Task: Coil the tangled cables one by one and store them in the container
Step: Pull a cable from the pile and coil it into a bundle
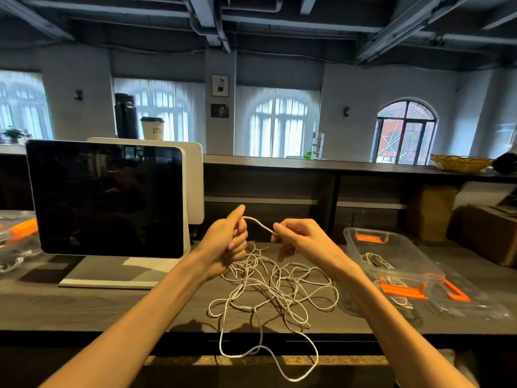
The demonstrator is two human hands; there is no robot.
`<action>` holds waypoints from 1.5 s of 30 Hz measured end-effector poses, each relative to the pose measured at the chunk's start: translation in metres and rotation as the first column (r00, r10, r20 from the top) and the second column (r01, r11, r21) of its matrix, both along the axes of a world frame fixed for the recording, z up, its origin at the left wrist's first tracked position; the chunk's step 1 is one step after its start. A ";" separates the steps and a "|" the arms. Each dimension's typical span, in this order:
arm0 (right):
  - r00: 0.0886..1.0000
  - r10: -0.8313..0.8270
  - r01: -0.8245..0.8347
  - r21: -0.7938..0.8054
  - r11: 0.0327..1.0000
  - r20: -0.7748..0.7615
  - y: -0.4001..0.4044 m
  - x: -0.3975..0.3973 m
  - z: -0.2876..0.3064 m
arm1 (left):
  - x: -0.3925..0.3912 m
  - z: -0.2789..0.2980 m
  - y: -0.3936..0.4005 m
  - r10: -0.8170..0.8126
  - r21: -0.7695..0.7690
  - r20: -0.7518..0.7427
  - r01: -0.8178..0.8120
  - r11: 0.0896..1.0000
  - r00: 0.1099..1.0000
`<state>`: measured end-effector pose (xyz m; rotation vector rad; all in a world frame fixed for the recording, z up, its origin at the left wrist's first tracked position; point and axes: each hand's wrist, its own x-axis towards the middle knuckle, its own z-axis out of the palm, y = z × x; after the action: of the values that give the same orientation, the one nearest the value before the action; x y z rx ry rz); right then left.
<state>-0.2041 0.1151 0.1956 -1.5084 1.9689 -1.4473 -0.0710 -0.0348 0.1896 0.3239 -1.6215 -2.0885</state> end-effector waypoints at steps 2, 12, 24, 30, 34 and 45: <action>0.989 -0.052 0.041 -0.085 0.996 -0.136 -0.007 0.010 -0.005 | -0.007 -0.004 0.004 0.137 -0.082 -0.002 -0.137 0.987 0.991; 0.803 -0.094 0.017 -0.135 0.991 -0.588 -0.024 0.033 -0.013 | -0.020 0.004 0.009 0.324 -0.182 -0.017 -0.321 0.929 0.946; 0.893 -0.057 0.030 -0.068 0.997 -0.446 -0.020 0.028 -0.016 | -0.008 0.012 -0.015 0.213 0.380 -0.151 -0.142 0.914 0.965; 0.894 -0.054 -0.028 -0.177 0.984 -0.445 -0.017 0.025 -0.012 | -0.013 0.013 -0.014 0.357 -0.223 -0.004 -0.348 0.910 0.934; 0.890 -0.051 -0.026 -0.163 0.986 -0.452 -0.025 0.027 0.007 | -0.016 0.007 -0.008 0.201 -0.399 0.117 -0.140 0.906 0.973; 0.940 -0.109 0.063 -0.148 0.987 -0.323 -0.028 0.018 0.025 | 0.001 0.016 0.003 -0.182 -0.326 0.235 0.254 0.911 0.955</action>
<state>-0.1863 0.0873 0.2206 -1.8507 2.1876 -1.4667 -0.0703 -0.0316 0.2056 0.2437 -2.2041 -1.9125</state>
